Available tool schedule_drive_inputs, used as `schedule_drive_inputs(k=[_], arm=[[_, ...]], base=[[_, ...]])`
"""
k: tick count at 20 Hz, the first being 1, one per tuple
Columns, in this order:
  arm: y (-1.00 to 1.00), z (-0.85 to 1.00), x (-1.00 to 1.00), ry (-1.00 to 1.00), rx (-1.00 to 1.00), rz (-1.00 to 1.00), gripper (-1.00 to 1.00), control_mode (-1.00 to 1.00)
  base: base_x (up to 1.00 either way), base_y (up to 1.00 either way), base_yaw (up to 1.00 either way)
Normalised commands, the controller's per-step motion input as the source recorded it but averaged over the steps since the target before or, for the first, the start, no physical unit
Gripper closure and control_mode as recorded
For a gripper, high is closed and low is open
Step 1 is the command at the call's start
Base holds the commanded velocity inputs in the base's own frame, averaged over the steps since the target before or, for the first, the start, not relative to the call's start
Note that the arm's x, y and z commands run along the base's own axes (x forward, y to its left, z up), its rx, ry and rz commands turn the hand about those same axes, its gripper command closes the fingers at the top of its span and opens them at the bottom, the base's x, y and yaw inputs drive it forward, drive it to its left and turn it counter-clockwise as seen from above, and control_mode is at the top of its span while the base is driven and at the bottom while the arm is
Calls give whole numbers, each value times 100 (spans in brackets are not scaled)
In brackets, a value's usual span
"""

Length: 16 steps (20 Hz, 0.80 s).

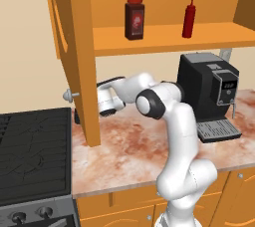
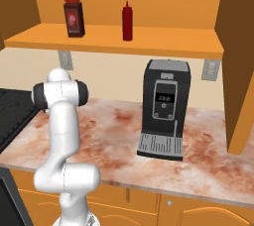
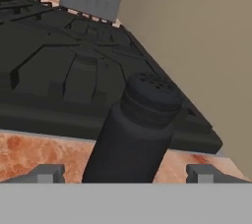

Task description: Collect the paprika, ketchup, and shaker from the cabinet and place them next to the stove.

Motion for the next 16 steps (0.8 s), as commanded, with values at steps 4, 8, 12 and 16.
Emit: schedule_drive_inputs(k=[4,8,12,16], arm=[[-33,4,0,-5,0,-4,-100,-100],[-32,15,0,-9,0,-5,-100,-100],[-29,28,-11,-15,0,-7,-100,-100],[-27,54,-34,-22,-1,-12,-100,-100]], base=[[0,0,0],[0,0,0],[0,0,0],[0,0,0]])
